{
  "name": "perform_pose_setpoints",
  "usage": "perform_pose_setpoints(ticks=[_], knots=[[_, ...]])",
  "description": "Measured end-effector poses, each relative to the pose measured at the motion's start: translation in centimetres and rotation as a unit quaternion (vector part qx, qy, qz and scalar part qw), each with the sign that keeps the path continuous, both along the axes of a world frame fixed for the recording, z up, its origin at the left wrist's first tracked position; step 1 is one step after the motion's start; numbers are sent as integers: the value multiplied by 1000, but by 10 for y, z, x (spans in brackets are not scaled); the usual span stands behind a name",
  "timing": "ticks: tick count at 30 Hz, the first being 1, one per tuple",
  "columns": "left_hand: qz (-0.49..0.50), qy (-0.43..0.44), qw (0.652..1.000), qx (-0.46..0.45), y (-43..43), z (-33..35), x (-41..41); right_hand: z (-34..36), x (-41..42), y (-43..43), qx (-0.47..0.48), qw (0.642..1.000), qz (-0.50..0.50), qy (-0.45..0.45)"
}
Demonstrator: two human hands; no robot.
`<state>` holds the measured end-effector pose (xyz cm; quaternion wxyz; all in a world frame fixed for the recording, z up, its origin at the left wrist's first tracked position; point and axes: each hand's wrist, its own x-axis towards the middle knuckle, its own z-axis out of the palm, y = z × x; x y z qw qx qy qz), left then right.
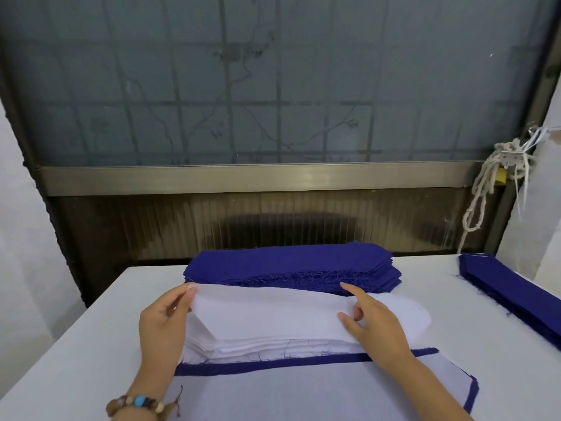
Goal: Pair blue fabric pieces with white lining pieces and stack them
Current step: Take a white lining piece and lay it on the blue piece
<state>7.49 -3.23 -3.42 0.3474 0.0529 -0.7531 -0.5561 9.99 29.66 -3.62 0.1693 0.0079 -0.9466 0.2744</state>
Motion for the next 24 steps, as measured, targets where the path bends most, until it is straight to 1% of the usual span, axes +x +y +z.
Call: perform_pose_setpoints(ticks=[4, 9, 11, 15, 19, 24], knots=[[11, -36, 999, 24, -3, -5, -4, -1, -1, 3, -9, 1000, -13, 0], [14, -58, 998, 22, -6, -12, -7, -3, -4, 9, -46, 999, -20, 1], [15, -69, 997, 21, -7, -14, -9, -2, -4, 15, -42, 999, -31, -3], [12, -90, 996, 20, -6, -16, -10, 2, -6, 35, 9, 995, -101, -23], [15, -101, 994, 22, -5, -16, -10, 4, -4, 52, 53, 978, -196, -49], [22, -121, 992, 15, -5, -16, -10, 5, 0, 57, 69, 962, -260, -42]])
